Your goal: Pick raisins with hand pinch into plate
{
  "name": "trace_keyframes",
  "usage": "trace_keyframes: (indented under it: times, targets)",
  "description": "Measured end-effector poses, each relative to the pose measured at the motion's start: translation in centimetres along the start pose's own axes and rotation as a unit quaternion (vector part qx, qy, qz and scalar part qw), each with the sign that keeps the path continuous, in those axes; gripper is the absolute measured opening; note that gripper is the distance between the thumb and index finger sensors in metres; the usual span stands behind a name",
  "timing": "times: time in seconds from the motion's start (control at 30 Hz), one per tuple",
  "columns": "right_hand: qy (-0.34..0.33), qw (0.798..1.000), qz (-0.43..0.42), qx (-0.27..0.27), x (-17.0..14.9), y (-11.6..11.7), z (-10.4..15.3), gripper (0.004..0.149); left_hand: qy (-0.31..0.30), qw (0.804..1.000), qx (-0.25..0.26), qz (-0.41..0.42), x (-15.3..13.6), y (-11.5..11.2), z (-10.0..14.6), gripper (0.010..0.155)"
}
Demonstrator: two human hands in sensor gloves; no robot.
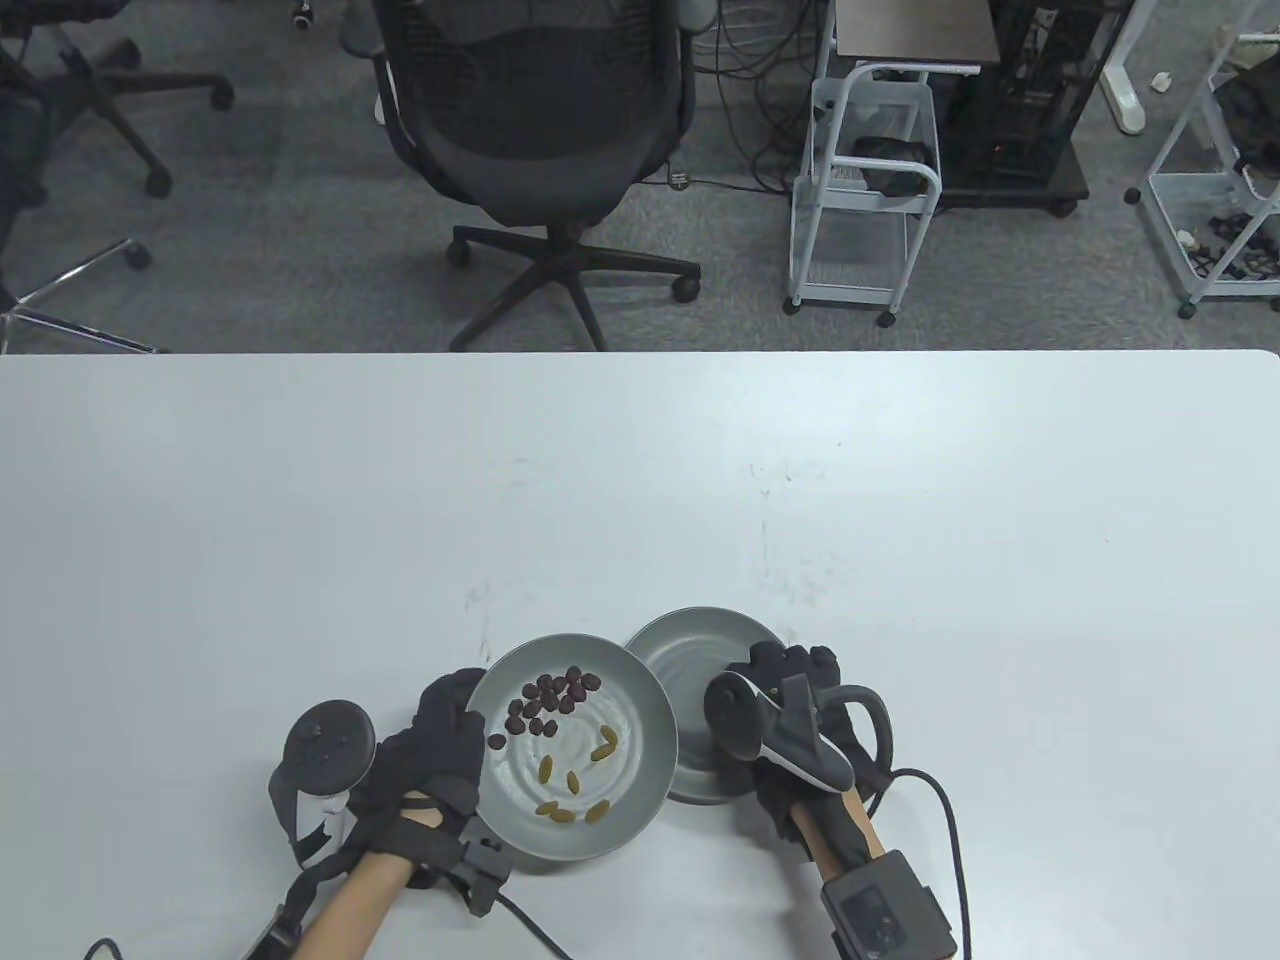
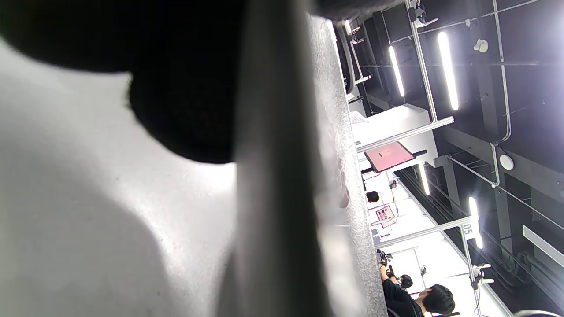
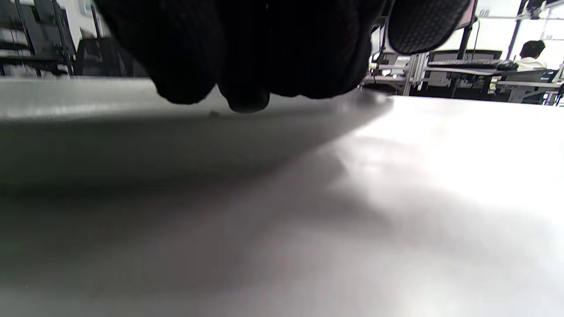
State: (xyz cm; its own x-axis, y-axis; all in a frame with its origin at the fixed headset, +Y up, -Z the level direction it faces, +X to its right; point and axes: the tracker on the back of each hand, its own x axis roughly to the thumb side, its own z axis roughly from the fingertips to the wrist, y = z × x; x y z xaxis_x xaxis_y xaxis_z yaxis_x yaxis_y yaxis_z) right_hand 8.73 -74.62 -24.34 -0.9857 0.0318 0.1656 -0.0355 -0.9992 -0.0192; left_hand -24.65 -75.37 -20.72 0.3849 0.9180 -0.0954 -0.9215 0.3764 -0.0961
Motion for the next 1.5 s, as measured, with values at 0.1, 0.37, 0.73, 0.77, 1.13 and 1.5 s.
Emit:
trace_keyframes:
  times: [0.1, 0.37, 0.73, 0.77, 1.13, 1.5]
  targets:
    - [-0.007, 0.998, -0.028, -0.054, 0.1, -1.8, 0.9, 0.047, -0.002, 1.000, -0.001, 0.001, 0.0, 0.0, 0.0, 0.056]
    - [-0.101, 0.978, -0.072, -0.166, 4.3, -5.3, 4.5, 0.044, -0.012, 1.000, -0.022, 0.012, -0.1, -0.6, -0.2, 0.056]
    - [-0.132, 0.985, -0.020, -0.106, 8.0, -4.5, 5.5, 0.043, -0.023, 0.999, -0.044, 0.011, 0.0, -1.2, -0.2, 0.056]
    - [-0.135, 0.985, -0.019, -0.103, 8.0, -4.4, 5.4, 0.043, -0.024, 0.999, -0.046, 0.009, 0.0, -1.2, -0.2, 0.056]
    - [-0.130, 0.986, -0.008, -0.102, 8.1, -4.2, 5.1, 0.043, -0.031, 0.998, -0.053, 0.006, 0.1, -1.3, -0.3, 0.056]
    - [-0.171, 0.981, 0.013, -0.089, 8.9, -4.3, 5.6, 0.041, -0.023, 0.998, -0.059, 0.023, 0.0, -1.5, -0.2, 0.056]
